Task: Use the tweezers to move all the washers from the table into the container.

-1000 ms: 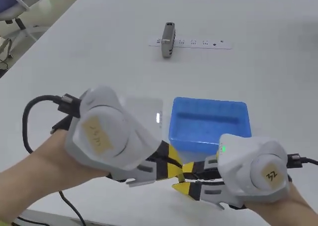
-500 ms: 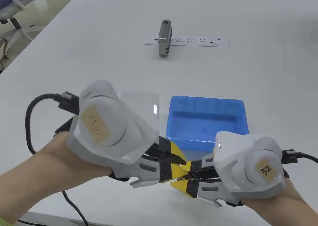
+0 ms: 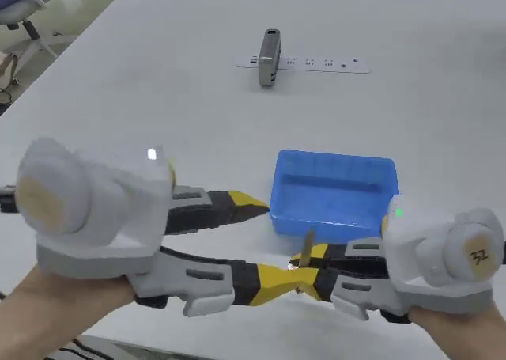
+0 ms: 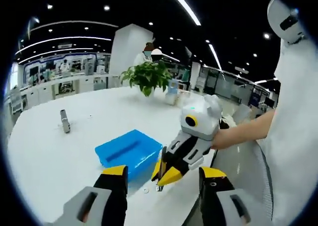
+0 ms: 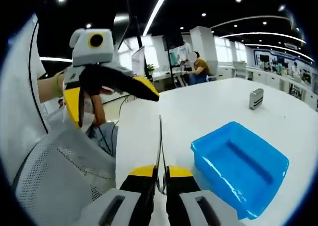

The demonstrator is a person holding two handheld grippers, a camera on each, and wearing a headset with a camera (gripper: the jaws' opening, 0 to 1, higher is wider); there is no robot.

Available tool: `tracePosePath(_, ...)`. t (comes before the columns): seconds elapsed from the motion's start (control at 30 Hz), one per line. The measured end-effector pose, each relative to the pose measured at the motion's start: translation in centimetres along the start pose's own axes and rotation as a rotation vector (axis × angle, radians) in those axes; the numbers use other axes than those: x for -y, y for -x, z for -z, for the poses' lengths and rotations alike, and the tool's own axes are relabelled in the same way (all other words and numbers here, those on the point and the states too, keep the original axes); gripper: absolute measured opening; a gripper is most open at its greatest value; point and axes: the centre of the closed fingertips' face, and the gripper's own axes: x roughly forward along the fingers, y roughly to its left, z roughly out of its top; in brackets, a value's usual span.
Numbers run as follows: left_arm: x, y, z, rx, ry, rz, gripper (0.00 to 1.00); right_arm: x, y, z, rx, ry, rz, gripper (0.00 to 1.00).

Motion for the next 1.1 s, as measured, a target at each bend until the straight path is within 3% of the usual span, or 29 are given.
tracePosePath(0.13,-0.4,0.8,0.3,0.055,0.070,-0.067,0.70,0.9,1.5,-1.9,0.070,-0.049,0.017,0.03)
tracePosePath(0.17,-0.3,0.9,0.0,0.091,0.105,-0.078,0.72,1.1,1.8,-2.2,0.075,-0.053,0.022,0.03)
tracePosePath(0.3,0.0,1.3,-0.6,0.180,0.193,-0.083,0.73,2.6,2.9,-3.8,0.108,-0.068,0.065,0.03)
tracePosePath(0.43,-0.1,1.6,-0.1,0.182,0.196,-0.112,0.74,4.8,3.8,-5.0,0.144,-0.064,0.133,0.04)
tracePosePath(0.47,-0.1,1.7,-0.1,0.185,0.198,-0.115,0.75,6.0,4.1,-5.2,0.146,-0.054,0.176,0.04)
tracePosePath(0.63,-0.4,2.5,0.4,0.179,0.199,-0.146,0.75,9.3,4.4,-4.3,0.120,-0.059,0.267,0.04)
tracePosePath(0.77,-0.9,3.4,0.5,0.198,0.209,-0.167,0.75,11.6,4.1,-2.4,0.069,-0.073,0.329,0.04)
tracePosePath(0.97,-1.4,3.8,0.7,0.193,0.209,-0.191,0.76,13.6,3.2,-0.4,0.037,-0.071,0.377,0.04)
tracePosePath(1.1,-1.4,3.8,1.0,0.178,0.195,-0.199,0.76,13.6,2.9,0.4,0.013,-0.058,0.380,0.04)
